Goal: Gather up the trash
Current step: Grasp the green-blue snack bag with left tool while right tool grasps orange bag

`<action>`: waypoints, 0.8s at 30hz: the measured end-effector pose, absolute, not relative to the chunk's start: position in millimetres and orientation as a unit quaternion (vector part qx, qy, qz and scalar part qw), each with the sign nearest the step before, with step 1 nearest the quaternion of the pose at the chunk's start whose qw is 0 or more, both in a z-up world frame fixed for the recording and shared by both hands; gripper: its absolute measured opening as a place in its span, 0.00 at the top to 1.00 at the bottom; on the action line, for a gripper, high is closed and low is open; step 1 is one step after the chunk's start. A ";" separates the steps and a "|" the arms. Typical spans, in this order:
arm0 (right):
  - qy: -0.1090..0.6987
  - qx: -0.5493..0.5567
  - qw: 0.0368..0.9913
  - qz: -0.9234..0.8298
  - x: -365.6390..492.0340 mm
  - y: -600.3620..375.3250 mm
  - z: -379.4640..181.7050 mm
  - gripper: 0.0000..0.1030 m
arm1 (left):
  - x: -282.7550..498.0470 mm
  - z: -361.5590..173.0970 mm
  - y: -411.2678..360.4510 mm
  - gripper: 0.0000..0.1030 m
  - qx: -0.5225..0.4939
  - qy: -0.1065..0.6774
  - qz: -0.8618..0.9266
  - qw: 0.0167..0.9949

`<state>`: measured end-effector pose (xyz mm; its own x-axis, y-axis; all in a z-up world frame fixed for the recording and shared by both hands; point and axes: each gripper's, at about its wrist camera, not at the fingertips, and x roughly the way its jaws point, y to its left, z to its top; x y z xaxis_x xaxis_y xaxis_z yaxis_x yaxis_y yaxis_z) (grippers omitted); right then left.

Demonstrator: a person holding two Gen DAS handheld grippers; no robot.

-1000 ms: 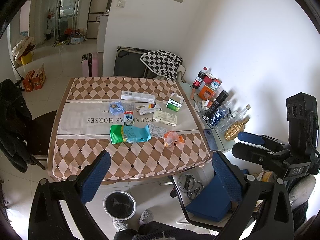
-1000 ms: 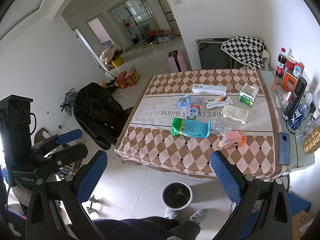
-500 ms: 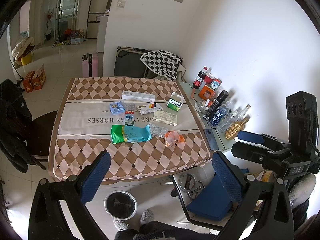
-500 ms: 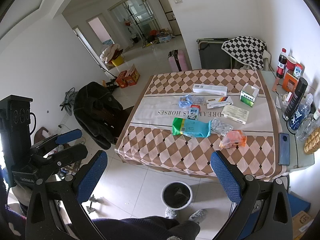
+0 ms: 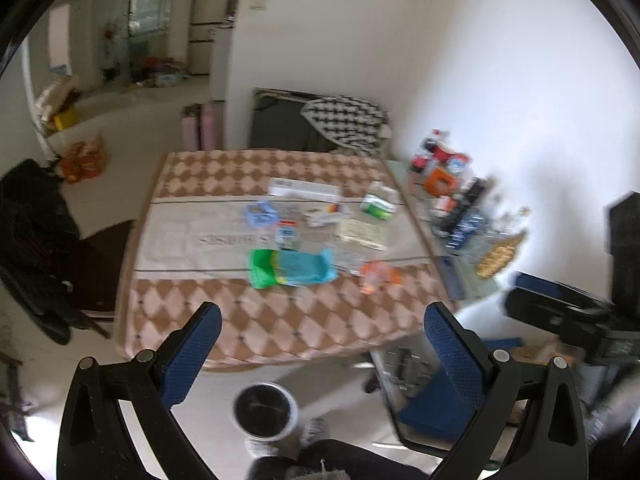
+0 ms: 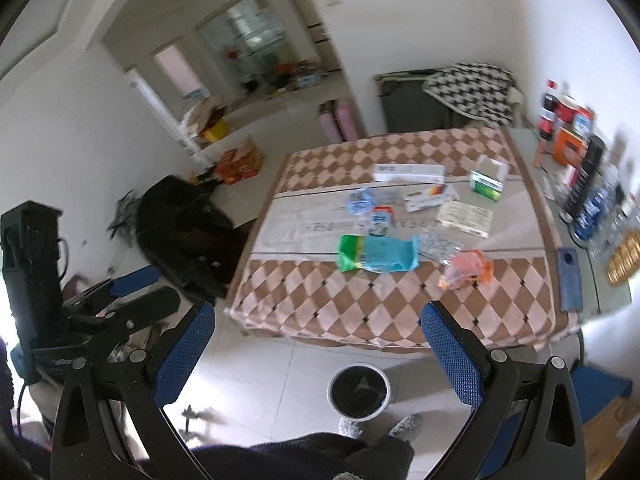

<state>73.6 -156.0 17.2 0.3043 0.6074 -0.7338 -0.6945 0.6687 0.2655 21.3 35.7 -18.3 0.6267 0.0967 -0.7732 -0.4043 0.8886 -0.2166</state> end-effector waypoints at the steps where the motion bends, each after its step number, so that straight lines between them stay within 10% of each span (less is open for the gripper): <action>1: 0.435 -0.045 0.814 0.383 78.9 -156.0 11.0 0.00 | 26.4 -25.8 42.8 0.00 -0.179 0.412 0.165 0.878; 24: 0.684 0.045 0.722 0.093 407.4 -137.2 -317.5 0.00 | 224.1 -337.4 153.6 0.01 -0.309 0.611 0.274 0.675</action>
<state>407.4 -137.2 -317.5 0.0465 0.1954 -0.9796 -0.0719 0.9788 0.1918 224.1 153.6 -337.4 0.1026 -0.0071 -0.9947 -0.7479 0.6588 -0.0818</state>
